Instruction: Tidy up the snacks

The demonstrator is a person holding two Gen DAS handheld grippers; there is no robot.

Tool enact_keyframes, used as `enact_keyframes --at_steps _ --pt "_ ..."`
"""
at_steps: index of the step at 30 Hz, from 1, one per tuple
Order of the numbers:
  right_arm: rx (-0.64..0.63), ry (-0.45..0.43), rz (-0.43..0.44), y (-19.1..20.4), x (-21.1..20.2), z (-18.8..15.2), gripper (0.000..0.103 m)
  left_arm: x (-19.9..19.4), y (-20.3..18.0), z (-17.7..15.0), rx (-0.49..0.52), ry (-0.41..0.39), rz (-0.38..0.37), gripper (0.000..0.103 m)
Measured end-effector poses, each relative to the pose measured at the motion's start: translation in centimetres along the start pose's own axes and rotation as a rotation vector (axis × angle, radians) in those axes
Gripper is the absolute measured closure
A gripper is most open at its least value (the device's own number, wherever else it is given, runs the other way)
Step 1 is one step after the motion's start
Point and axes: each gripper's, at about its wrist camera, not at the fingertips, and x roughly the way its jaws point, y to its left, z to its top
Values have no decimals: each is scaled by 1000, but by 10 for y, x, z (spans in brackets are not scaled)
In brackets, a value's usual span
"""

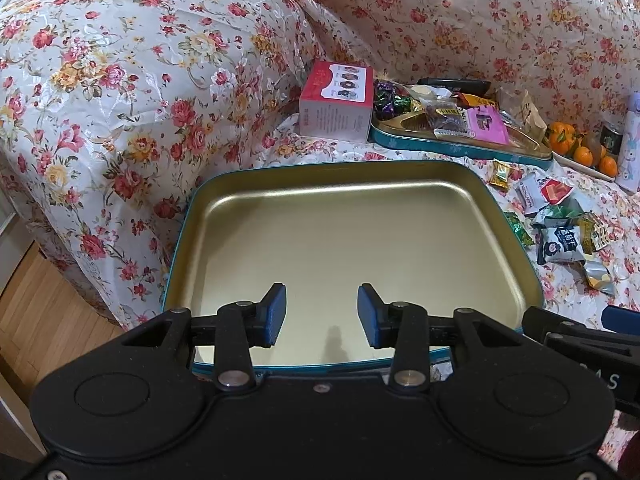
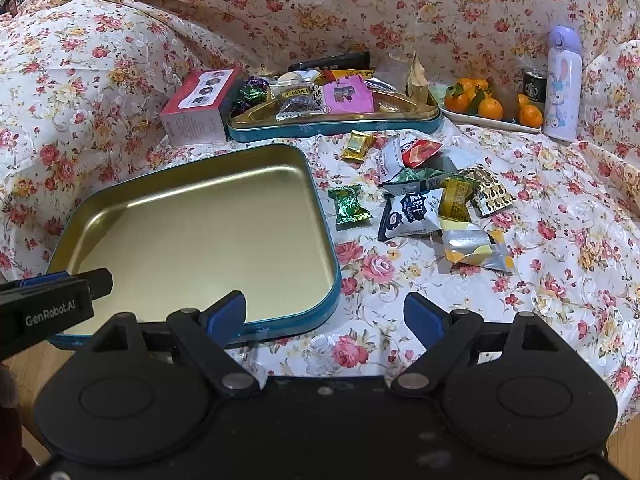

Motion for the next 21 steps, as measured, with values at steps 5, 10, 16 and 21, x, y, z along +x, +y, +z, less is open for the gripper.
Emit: enact_keyframes --at_steps 5,10,16,21 --pt "1 5 0 0 -1 1 13 1 0 0 3 3 0 54" --pt "1 8 0 1 -1 2 13 1 -1 -1 7 4 1 54" --pt "1 8 -1 1 -1 2 13 1 -1 -1 12 4 0 54" --pt "0 9 0 1 -1 2 13 1 -1 -1 12 5 0 54"
